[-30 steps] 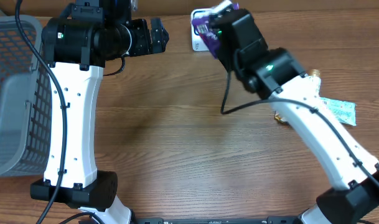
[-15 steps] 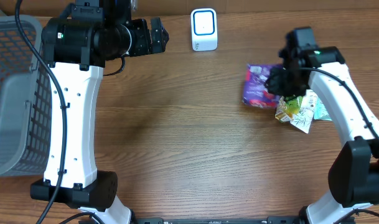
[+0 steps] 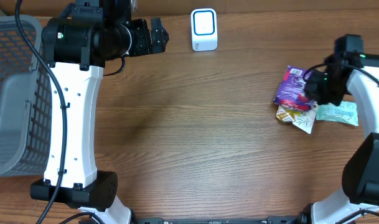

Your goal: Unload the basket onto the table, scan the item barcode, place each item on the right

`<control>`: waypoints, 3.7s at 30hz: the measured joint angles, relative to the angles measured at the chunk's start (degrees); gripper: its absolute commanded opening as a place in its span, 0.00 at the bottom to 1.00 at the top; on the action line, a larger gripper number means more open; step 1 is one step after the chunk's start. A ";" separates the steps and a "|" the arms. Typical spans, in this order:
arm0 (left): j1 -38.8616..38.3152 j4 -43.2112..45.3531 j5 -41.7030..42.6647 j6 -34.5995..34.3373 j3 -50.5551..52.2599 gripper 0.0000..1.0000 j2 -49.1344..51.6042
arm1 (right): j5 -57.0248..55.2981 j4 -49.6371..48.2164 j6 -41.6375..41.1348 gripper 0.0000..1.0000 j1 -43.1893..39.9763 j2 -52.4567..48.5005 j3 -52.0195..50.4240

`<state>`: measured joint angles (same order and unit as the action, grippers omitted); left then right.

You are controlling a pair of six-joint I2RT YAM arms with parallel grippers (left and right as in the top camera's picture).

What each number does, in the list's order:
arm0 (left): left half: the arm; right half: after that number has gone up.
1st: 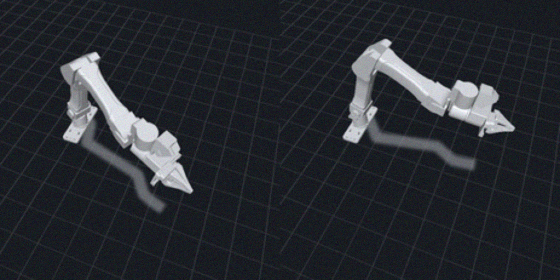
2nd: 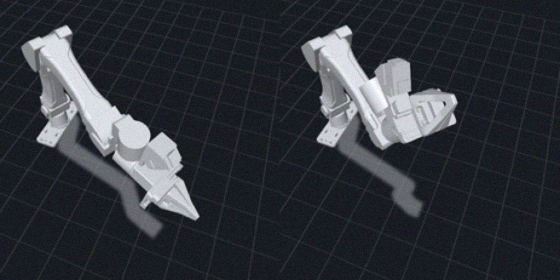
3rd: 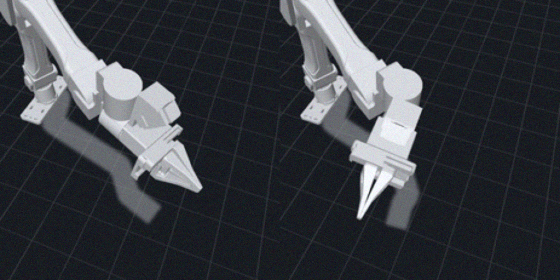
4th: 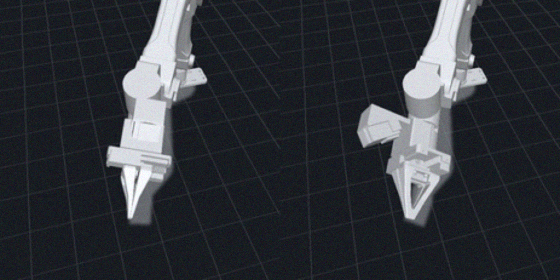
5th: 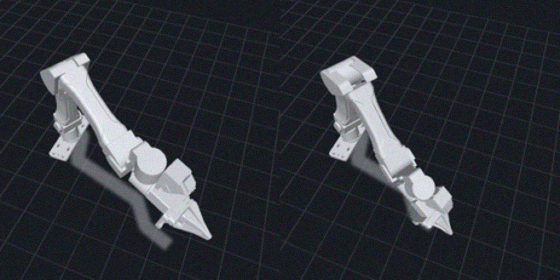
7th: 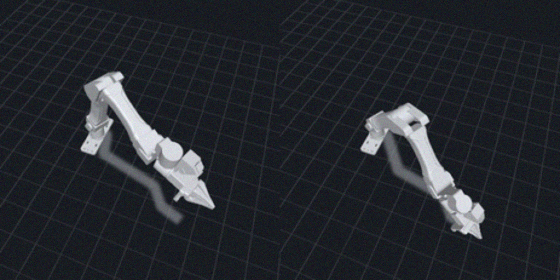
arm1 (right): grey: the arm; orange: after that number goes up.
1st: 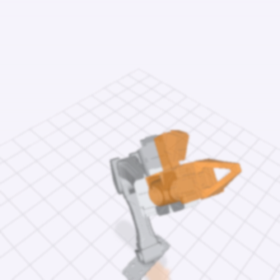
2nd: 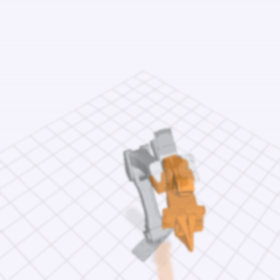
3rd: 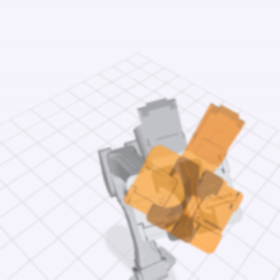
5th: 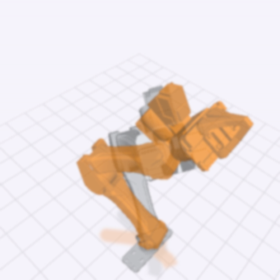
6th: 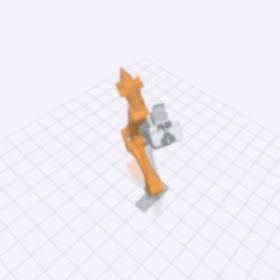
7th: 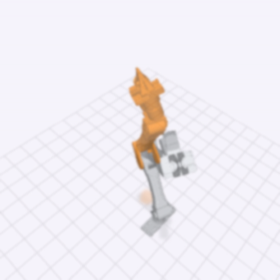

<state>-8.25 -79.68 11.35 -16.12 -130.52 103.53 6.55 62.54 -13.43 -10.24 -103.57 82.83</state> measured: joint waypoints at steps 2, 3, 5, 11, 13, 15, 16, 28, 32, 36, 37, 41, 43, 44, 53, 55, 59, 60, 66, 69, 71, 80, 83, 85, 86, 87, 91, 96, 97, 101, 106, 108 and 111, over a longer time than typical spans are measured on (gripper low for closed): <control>0.00 0.00 0.00 0.00 0.00 1.00 0.00 | -0.59 0.48 -0.07 0.82 -2.03 0.00 0.00; 0.00 0.00 0.00 0.00 0.00 1.00 0.00 | -0.87 0.63 -0.07 0.83 -2.84 0.00 0.00; 0.00 0.00 0.00 0.00 0.00 1.00 0.00 | -1.16 1.11 0.13 0.84 -4.46 0.00 0.00; 0.00 0.00 0.00 0.00 0.00 0.99 0.00 | -1.46 3.67 0.13 0.83 -5.88 0.00 0.59; 0.00 0.00 0.00 0.00 0.00 1.00 0.00 | -1.27 5.68 0.90 0.83 -5.68 0.00 2.82; 0.00 0.00 0.00 0.00 0.00 0.99 0.00 | -0.92 7.34 1.60 0.83 -5.33 0.22 6.19; 0.00 0.00 0.00 0.00 0.00 1.00 0.00 | -0.72 8.35 1.81 0.83 -4.96 0.48 8.33; 0.00 0.00 0.00 0.00 0.00 1.00 0.00 | 9.27 16.09 7.96 1.00 7.48 19.04 23.39; 0.00 -0.02 0.00 0.00 0.00 1.00 0.00 | 10.16 20.22 8.33 1.00 9.27 25.77 23.76; 0.00 -0.02 0.00 0.00 0.00 1.00 0.00 | 10.23 25.31 8.57 1.00 9.27 29.83 23.96; 0.00 0.00 0.00 0.00 0.00 1.00 0.00 | 10.23 26.58 8.57 1.00 9.27 30.05 23.98; 0.00 0.00 0.00 0.00 0.00 1.00 0.00 | 9.92 28.96 8.57 1.00 9.27 30.05 23.98; 0.00 0.00 0.00 0.00 0.00 0.99 0.00 | 9.84 28.74 8.57 1.00 9.27 30.05 23.98; 0.00 0.00 0.00 0.00 0.00 1.00 0.00 | 9.81 28.48 8.57 1.00 9.27 30.05 23.98; 0.00 0.02 -0.02 0.00 0.00 1.00 0.00 | 7.87 10.75 8.61 1.00 11.91 32.63 17.16; 0.00 -0.02 0.00 0.00 0.00 1.00 0.00 | 6.12 2.43 8.79 1.00 14.19 35.95 10.95; 0.00 0.11 -0.02 0.00 0.00 1.00 0.00 | 2.25 -18.32 8.90 1.00 17.09 48.19 -7.93; 0.00 0.13 -0.04 0.00 0.00 1.00 0.00 | 2.01 -20.17 8.94 1.00 17.09 49.75 -10.40; 0.00 0.07 0.00 0.00 0.02 1.00 0.00 | 0.02 -41.88 8.94 1.00 17.31 67.58 -40.15; 0.00 0.11 0.02 0.00 0.02 1.00 0.00 | -0.22 -51.80 8.96 1.00 17.42 76.56 -52.89; 0.00 0.09 0.00 0.00 0.02 0.99 0.00 | -1.18 -56.22 8.94 1.00 17.62 82.77 -60.06; 0.00 0.00 0.00 0.00 0.04 1.00 0.00 | -4.07 -67.01 8.96 1.00 19.19 95.49 -77.59; 0.00 0.02 0.00 0.00 0.04 0.99 0.00 | -4.48 -66.27 8.98 1.00 19.28 97.77 -81.05; 0.00 0.00 0.00 0.00 0.04 1.00 0.00 | -4.57 -63.17 8.94 1.00 19.28 99.06 -81.77; 0.00 0.00 0.00 0.00 0.02 1.00 0.00 | -4.63 -61.94 8.98 1.00 19.28 99.60 -81.77; 0.00 0.04 0.00 0.00 0.02 1.00 0.00 | -4.66 -60.78 8.98 1.00 19.28 100.45 -81.77; 0.00 0.02 0.00 0.00 0.04 1.00 0.00 | -4.92 -57.68 8.94 1.00 19.28 102.60 -81.77; 0.00 0.02 0.00 0.00 0.04 1.00 0.00 | -5.05 -57.46 8.94 1.00 19.30 102.73 -81.77; 0.00 0.02 0.00 0.00 0.02 1.00 0.00 | -5.07 -57.44 8.96 1.00 19.28 102.73 -81.77; 0.00 0.02 0.00 0.00 0.04 0.99 0.00 | -5.07 -57.44 8.98 1.00 19.28 102.73 -81.77; 0.00 0.02 0.00 0.00 0.04 1.00 0.00 | -5.07 -57.42 8.96 1.00 19.28 102.73 -81.77; 0.00 0.02 0.00 0.00 0.04 1.00 0.00 | -5.09 -57.42 8.96 1.00 19.28 102.73 -81.77; 0.00 0.02 0.00 0.00 0.04 1.00 0.00 | -5.05 -57.40 8.94 1.00 19.28 102.73 -81.77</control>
<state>-8.25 -79.66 11.35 -16.12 -130.48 103.53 1.50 5.15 -4.49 9.04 -0.84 1.06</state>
